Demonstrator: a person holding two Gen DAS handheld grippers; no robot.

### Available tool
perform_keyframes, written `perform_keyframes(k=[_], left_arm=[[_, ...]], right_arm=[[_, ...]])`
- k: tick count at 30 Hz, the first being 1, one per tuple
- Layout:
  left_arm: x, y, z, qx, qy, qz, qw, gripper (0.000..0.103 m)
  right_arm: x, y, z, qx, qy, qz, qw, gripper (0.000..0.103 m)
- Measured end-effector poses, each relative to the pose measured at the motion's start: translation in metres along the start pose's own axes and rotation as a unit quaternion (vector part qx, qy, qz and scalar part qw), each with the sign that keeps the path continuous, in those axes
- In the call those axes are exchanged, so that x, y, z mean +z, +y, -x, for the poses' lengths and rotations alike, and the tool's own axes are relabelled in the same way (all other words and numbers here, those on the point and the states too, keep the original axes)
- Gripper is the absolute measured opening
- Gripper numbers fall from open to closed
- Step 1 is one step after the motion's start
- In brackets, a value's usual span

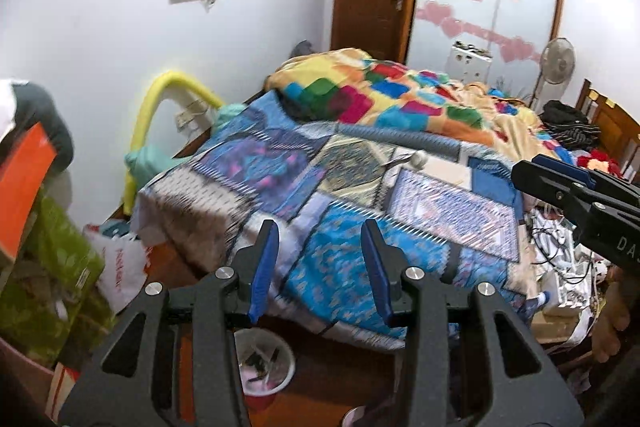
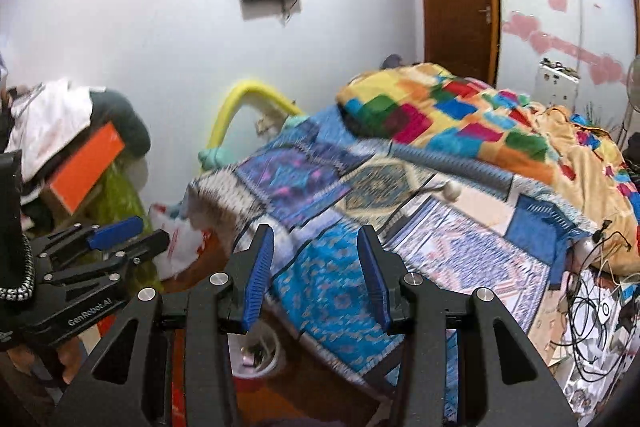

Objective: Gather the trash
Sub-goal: 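Move both open tools back over the bed items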

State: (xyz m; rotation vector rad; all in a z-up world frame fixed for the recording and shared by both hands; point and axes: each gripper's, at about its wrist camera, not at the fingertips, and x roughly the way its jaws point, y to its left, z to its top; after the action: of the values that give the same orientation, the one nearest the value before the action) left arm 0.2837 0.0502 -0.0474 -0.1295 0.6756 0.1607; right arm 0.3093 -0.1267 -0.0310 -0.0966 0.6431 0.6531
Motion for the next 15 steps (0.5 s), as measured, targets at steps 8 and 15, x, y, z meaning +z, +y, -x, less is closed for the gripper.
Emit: perform_keyframes(k=[8, 15], left_arm=[[0.034, -0.056, -0.049, -0.022, 0.007, -0.035, 0.9991, 0.05], [0.051, -0.087, -0.113, -0.049, 0.028, -0.046, 0.9973, 0.054]], right_arm=[[0.015, -0.051, 0.003, -0.036, -0.038, -0.016, 0.999, 0.054], [0.021, -0.104, -0.02, -0.061, -0.031, -0.044, 0.997, 0.054]])
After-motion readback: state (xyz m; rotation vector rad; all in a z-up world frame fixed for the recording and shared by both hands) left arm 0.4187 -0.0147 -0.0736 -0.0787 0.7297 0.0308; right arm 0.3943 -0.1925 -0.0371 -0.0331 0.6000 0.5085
